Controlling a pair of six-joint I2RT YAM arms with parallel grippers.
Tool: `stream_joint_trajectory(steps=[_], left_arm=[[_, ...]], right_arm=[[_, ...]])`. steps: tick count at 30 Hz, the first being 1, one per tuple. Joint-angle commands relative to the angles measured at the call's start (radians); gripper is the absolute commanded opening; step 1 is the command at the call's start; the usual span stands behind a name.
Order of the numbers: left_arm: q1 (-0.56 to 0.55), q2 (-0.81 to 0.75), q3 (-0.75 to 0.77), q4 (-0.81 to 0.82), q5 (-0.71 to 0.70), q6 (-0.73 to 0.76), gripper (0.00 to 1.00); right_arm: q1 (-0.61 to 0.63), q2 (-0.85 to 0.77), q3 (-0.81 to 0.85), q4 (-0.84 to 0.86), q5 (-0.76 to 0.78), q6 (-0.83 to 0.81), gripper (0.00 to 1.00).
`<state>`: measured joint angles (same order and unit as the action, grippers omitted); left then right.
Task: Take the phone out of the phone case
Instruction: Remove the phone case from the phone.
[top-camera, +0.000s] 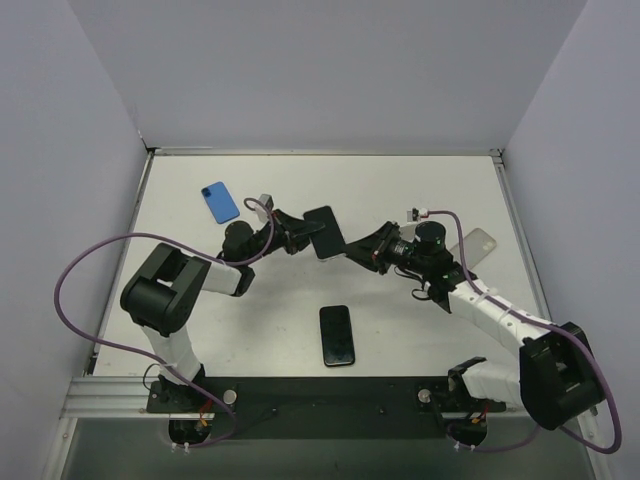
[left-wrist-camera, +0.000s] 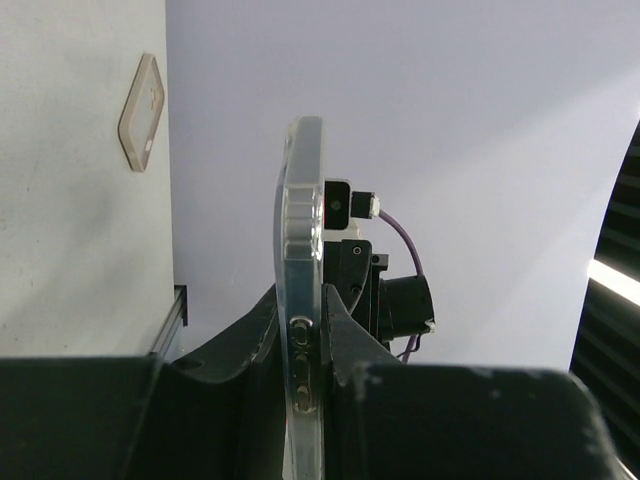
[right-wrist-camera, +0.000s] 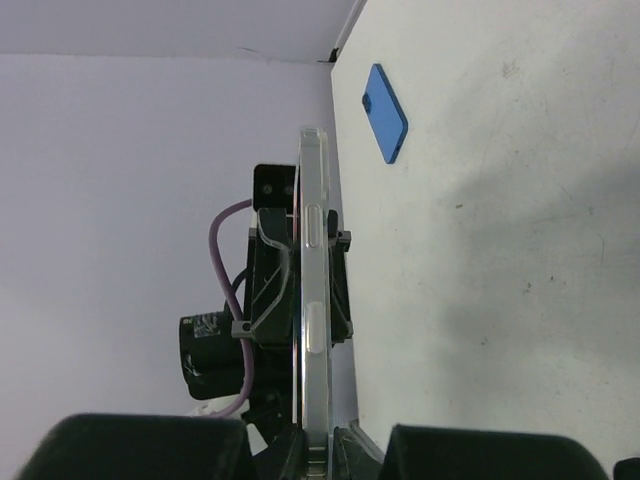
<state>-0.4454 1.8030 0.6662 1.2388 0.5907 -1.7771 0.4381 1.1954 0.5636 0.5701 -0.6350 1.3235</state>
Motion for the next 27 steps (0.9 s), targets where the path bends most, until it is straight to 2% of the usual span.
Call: stream_joint_trajectory(steps=[1, 7, 8, 13, 22, 27], left_arm=[[-0.010, -0.086, 0.030, 0.260, 0.001, 0.036, 0.00], [-0.007, -0.105, 0.049, 0.370, -0.017, 0.053, 0.00], [-0.009, -0.099, 0.053, 0.385, -0.028, 0.054, 0.00], [-0.027, -0.122, 0.078, 0.429, -0.045, 0.119, 0.00], [-0.038, -0.203, 0.173, 0.426, -0.063, 0.157, 0.00], [-0.041, -0.252, 0.174, 0.424, -0.118, 0.162, 0.00]], right_arm=[[-0.045, 0.036, -0.007, 0.204, -0.032, 0.147, 0.00], [-0.177, 0.240, 0.013, 0.771, -0.083, 0.532, 0.00], [-0.182, 0.265, 0.022, 0.821, -0.081, 0.622, 0.00], [-0.161, 0.406, 0.045, 1.098, 0.029, 0.839, 0.00], [-0.113, 0.385, 0.059, 1.096, 0.135, 0.951, 0.00], [-0.088, 0.395, 0.114, 1.097, 0.202, 0.979, 0.00]])
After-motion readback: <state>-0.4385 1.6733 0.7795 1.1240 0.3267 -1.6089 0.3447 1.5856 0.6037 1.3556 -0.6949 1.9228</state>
